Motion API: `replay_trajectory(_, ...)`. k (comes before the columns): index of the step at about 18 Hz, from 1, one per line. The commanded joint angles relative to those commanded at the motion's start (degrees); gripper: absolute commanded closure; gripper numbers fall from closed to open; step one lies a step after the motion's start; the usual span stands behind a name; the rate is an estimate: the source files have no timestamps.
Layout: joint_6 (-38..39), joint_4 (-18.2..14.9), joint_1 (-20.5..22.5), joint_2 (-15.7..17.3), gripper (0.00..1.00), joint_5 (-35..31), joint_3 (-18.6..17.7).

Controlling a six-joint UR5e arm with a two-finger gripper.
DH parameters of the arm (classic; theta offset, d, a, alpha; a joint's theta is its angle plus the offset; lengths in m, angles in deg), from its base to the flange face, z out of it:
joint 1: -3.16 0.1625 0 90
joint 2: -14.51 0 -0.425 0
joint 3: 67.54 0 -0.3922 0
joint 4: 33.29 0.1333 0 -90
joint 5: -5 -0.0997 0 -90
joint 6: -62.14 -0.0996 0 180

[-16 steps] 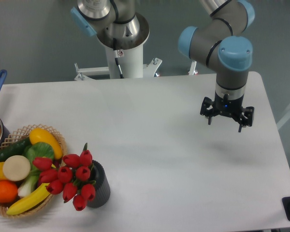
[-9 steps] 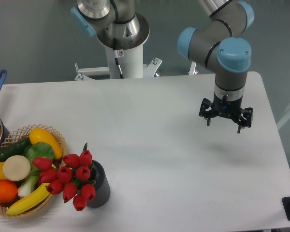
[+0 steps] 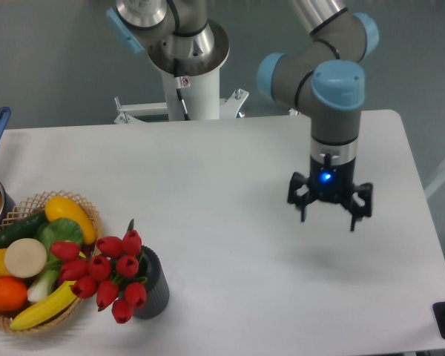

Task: Pick up the flowers from the vase
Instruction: 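Move the open gripper toward the red tulips in the grey vase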

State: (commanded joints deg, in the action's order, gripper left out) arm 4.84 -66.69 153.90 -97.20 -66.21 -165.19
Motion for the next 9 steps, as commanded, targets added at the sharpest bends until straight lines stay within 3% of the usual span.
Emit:
replay_trajectory(6,0.5,-0.1,-5.0,1.3,0.0,1.9,-1.2)
replay_trajectory(9,6.4,-0.1,-7.3,2.6,0.0,3.2,-1.8)
